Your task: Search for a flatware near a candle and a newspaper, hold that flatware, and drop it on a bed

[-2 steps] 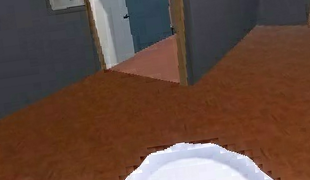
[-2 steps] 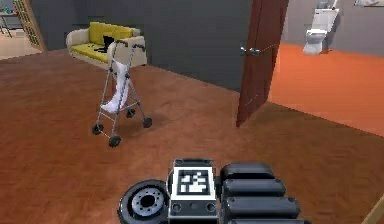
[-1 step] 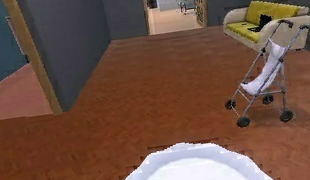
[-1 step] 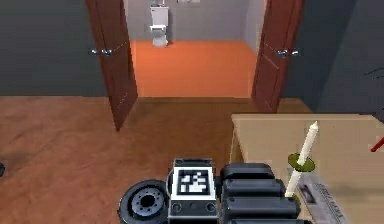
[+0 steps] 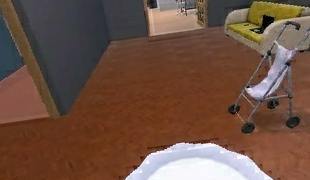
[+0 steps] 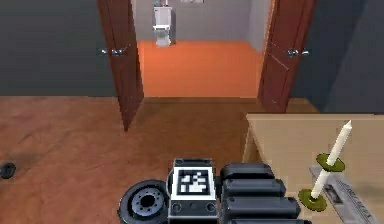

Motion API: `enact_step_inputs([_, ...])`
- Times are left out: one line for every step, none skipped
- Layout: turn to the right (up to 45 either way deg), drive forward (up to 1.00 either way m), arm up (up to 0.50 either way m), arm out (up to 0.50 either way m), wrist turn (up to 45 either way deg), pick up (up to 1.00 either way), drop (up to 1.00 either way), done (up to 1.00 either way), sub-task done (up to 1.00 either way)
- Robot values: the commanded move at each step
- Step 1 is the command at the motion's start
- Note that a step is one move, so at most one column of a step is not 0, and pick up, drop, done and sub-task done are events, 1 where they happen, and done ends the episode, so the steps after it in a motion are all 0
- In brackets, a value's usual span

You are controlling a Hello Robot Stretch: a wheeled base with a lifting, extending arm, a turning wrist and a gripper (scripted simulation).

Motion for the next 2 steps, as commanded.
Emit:
enact_step_inputs([45.0, 0.00, 0.00, 0.00, 0.0, 0.00, 0.00, 0.00, 0.00])
enact_step_inputs([42.0, 0.00, 0.00, 0.00, 0.0, 0.00, 0.00, 0.00, 0.00])
